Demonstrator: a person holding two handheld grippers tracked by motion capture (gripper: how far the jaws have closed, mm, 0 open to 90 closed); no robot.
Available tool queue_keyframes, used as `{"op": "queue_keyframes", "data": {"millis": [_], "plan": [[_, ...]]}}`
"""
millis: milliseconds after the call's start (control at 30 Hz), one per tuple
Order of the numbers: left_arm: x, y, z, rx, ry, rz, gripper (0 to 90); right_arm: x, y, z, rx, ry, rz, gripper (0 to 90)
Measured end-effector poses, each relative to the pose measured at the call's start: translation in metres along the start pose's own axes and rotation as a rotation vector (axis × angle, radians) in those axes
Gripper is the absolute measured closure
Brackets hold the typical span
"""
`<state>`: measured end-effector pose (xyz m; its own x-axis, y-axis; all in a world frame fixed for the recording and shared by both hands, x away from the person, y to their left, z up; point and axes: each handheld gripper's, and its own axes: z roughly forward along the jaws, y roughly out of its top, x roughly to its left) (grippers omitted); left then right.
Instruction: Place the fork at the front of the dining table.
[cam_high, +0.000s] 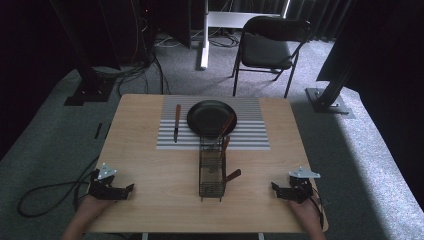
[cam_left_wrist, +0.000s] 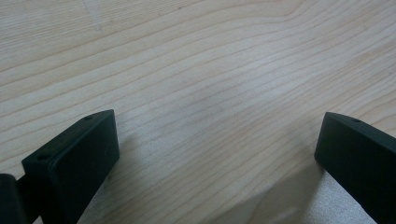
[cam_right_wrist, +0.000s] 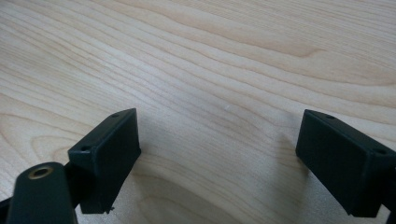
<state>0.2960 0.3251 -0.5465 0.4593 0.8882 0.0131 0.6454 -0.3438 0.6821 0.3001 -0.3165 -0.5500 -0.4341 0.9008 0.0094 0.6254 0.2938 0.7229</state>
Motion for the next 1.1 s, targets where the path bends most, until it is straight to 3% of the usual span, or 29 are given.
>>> {"op": "queue_keyframes", "data": {"millis": [667, 1100], "plan": [[-0.0003, -0.0004, -0.0005, 0.001, -0.002, 0.003, 0.0, 0.001, -0.0008, -0.0011, -0.001, -0.003, 0.001, 13.1], [-0.0003, -0.0004, -0.0005, 0.001, -0.002, 0.003, 0.0, 0.0097, 0.0039, -0.0047, 0.046, 0.014, -0.008, 18.0]]}}
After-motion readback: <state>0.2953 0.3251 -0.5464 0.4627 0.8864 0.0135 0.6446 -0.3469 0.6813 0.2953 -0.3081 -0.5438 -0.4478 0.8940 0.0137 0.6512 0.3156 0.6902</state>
